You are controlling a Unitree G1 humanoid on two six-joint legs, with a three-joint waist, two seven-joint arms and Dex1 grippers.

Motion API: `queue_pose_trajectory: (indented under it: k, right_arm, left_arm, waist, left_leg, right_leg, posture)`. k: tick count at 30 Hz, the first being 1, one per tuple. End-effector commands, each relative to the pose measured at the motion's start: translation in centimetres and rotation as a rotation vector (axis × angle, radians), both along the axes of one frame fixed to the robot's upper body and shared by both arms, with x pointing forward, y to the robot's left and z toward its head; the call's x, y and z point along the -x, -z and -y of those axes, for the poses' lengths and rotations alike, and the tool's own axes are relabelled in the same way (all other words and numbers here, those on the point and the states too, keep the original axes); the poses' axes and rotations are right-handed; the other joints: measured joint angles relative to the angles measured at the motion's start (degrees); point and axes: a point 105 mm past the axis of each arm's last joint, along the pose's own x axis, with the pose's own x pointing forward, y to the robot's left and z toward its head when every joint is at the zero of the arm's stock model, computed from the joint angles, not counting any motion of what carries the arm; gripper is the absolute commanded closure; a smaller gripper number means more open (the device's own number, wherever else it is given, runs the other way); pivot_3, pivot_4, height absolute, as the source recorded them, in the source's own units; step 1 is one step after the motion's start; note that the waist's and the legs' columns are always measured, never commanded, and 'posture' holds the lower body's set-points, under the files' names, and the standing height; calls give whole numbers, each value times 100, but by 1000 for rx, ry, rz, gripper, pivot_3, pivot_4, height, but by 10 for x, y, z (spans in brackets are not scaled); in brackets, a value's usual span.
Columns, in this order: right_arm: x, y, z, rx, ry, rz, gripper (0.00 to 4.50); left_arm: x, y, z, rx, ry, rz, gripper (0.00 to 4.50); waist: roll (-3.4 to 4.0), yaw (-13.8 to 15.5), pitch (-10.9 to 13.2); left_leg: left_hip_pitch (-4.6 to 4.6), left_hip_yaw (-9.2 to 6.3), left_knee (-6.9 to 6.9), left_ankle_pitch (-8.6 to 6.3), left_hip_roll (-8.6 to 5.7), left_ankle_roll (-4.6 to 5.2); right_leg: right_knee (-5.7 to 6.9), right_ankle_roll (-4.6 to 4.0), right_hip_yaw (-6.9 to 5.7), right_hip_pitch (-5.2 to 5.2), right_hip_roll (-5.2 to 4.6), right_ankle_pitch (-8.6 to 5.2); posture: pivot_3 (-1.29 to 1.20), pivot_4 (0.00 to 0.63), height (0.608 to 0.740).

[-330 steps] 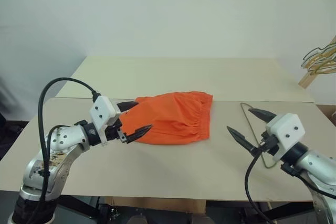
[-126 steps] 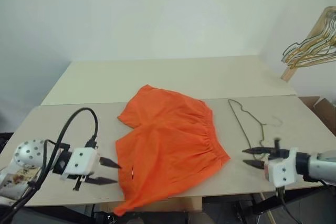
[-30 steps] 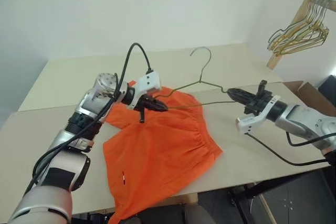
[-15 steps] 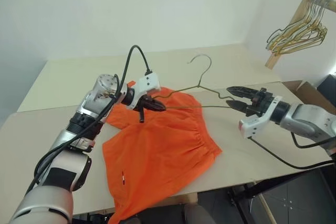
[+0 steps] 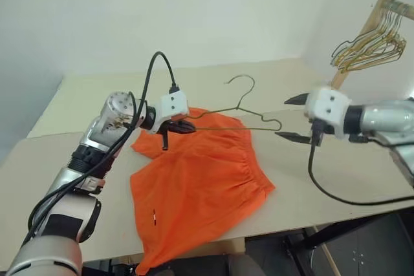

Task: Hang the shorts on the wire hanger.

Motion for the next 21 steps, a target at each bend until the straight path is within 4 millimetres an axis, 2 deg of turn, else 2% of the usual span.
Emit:
queue_pose_trajectory:
  k: [1,10,11,14,16,17,21]
  right_arm:
    - [-1,6,-1,6,5,-129,23]
    - [-16,23,-10,69,-22,-212,23]
    - [-18,25,-11,74,-21,-215,189]
    - [-20,25,-12,73,-31,-219,949]
    - [-17,23,-14,74,-53,-222,1746]
    - [-16,21,-14,75,-61,-224,1978]
    - [-13,20,-15,83,-73,-225,3400]
  left_arm:
    - [7,-21,0,48,31,59,4500]
    - [16,-26,2,79,68,59,4500]
    - [17,-26,3,80,74,57,4500]
    - [19,-24,3,73,82,54,4500]
    - [19,-23,3,66,86,55,4500]
    - [19,-23,2,65,88,54,4500]
    - [20,-22,2,50,100,54,4500]
  waist:
    - [0,90,0]
    - [2,372,-1]
    - [2,378,-1]
    - [2,377,-1]
    - [2,373,-1]
    - [2,369,-1]
    - [2,361,-1]
  left_leg:
    - [-6,-2,-1,0,-1,0]
    - [-14,0,3,0,-6,-1]
    - [-15,0,2,0,-6,-1]
    - [-16,-1,2,1,-7,-1]
    - [-17,0,2,0,-7,-1]
    - [-17,0,2,1,-7,-1]
    - [-16,0,3,1,-7,-1]
  right_leg:
    - [0,0,-3,-6,0,0]
    - [-2,0,-5,-14,-5,0]
    - [-2,0,-6,-14,-5,0]
    - [-2,0,-7,-15,-6,0]
    - [-3,0,-7,-16,-6,0]
    - [-3,0,-7,-16,-6,0]
    - [-2,0,-6,-15,-6,0]
  posture:
    - [-62,0,740]
    - [-47,0,740]
    - [-47,0,740]
    - [-47,0,740]
    - [-51,0,740]
    - [-51,0,740]
    - [-58,0,740]
